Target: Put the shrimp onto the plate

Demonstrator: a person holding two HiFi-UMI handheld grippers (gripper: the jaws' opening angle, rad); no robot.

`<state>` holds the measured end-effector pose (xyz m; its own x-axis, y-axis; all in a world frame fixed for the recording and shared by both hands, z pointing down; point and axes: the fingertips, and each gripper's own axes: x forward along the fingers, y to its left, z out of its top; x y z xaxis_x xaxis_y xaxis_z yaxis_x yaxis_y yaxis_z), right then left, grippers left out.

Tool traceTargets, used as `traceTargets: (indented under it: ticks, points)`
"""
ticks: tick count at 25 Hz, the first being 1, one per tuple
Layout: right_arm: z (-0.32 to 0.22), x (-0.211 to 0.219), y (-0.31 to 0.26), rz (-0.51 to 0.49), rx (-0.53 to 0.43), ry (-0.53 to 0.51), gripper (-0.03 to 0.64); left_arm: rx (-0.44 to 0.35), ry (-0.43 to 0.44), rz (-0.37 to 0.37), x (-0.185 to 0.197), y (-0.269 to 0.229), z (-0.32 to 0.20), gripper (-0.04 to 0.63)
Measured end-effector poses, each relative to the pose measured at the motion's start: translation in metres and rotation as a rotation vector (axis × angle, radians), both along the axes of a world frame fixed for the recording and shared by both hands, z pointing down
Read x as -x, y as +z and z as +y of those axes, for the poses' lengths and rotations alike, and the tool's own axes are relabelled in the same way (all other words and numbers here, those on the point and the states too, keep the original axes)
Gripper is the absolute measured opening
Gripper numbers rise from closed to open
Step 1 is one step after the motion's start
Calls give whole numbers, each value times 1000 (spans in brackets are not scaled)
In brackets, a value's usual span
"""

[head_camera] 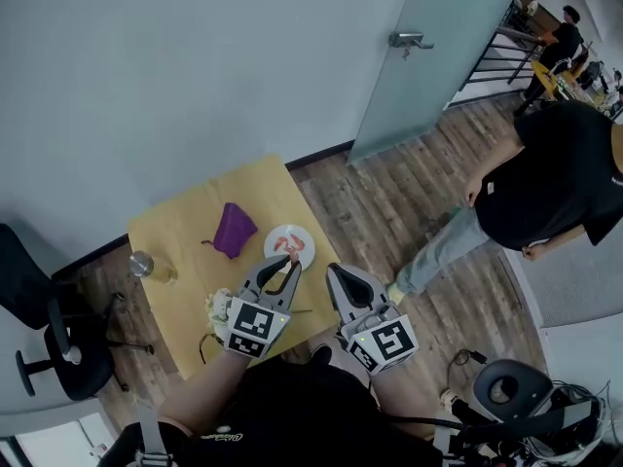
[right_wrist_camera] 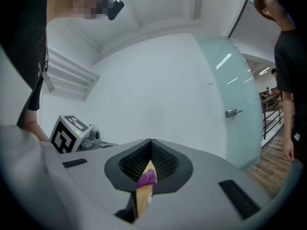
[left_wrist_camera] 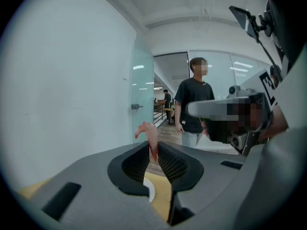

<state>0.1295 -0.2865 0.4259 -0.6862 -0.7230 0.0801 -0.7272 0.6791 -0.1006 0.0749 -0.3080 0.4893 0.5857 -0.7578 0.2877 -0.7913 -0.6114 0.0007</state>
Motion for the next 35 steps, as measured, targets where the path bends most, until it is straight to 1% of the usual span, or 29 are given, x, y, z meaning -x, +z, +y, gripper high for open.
traceTargets:
  ticks: [7,11,16,23,25,29,35]
  points:
    - [-2,4,9,-9,16,-13,2,165,17,-158,0,75,-23,55]
    - [-4,3,12,-6,25,-7,2,269,57,-262,-1,119,-37,55]
    - [-6,1,13,-7,35,0,2,375,108,-381,-1,168,-52,55]
    - [-7,-2,15,-8,47,14,3,509,244,-512,-6,225,-51,55]
    - [-7,-2,15,-11,48,15,2,526,276,-564,-5,236,-50,55]
    - [-4,-2,17,-7,51,19,3,527,320,-666,1,253,-51,55]
    - [-5,-4,18,1,57,23,3,525,338,-739,6,264,-58,55]
